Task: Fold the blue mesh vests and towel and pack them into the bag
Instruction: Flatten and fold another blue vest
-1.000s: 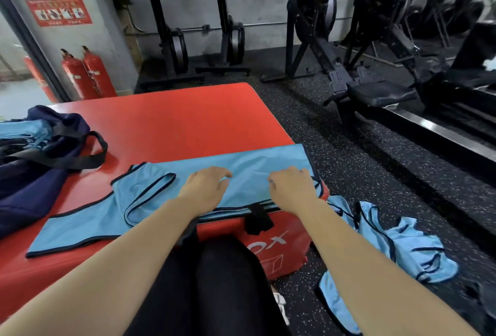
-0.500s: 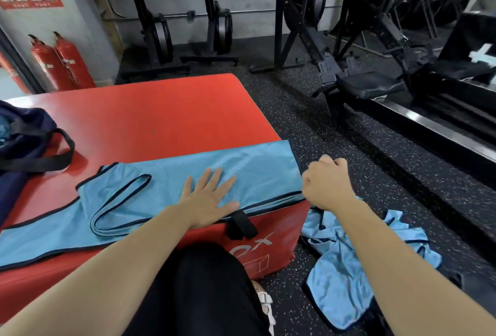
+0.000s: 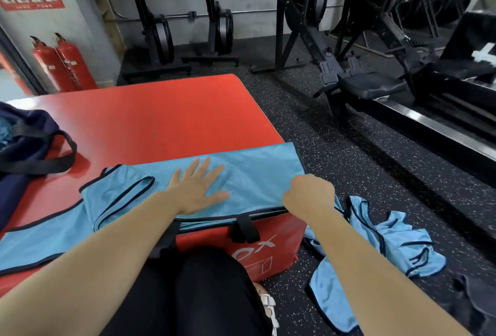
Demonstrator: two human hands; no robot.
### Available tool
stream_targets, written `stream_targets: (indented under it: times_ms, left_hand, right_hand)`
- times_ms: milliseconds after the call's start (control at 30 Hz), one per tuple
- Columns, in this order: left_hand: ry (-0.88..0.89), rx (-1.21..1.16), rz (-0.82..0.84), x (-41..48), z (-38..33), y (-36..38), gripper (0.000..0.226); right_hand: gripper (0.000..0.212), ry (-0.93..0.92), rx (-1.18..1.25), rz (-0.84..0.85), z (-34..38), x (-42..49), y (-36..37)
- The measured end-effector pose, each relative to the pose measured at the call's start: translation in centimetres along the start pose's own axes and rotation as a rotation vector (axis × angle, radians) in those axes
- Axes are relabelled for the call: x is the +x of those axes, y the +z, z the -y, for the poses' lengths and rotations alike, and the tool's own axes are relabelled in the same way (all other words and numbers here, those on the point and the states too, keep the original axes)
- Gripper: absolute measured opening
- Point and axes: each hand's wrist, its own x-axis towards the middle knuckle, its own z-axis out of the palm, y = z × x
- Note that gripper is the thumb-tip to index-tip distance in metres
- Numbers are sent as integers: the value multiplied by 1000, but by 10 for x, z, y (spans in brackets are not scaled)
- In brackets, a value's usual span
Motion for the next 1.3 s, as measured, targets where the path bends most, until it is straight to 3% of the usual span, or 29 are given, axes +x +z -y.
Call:
stream_targets:
  times_ms: [133,267,367,667,767,900,933,1067,1200,1300]
  left_hand:
    - [75,86,1,1,-2,3,111]
    - [11,89,17,-4,11,15,115]
    - [-44,98,-24,-2,13,23,114]
    - [-79,70,-54,14,7,19,115]
    - [-78,75,-56,14,9,18,115]
    - [-76,76,-49,14,9,18,114]
    - [-74,76,-47,14,9,18,114]
    - [-71,69,-42,14,9,17,113]
    - [-67,74,-39,15,10,18,113]
    - [-72,67,-37,20,8,17,112]
  right_hand:
    - [35,-143,36,-175,28,16,1]
    - [74,-212,89,153,38,33,42]
    - [89,-216,73,140,31,51,59]
    - [97,-267,45,145,23,97,57]
    - [78,-265,111,109,21,101,55]
    - [52,80,227,-415,12,111,65]
    - [49,175,224,-471,10,114,66]
    - [37,381,194,-288,13,120,60]
    - [16,292,162,-333,16,132,58]
    - [18,197,160,-295,11,146,51]
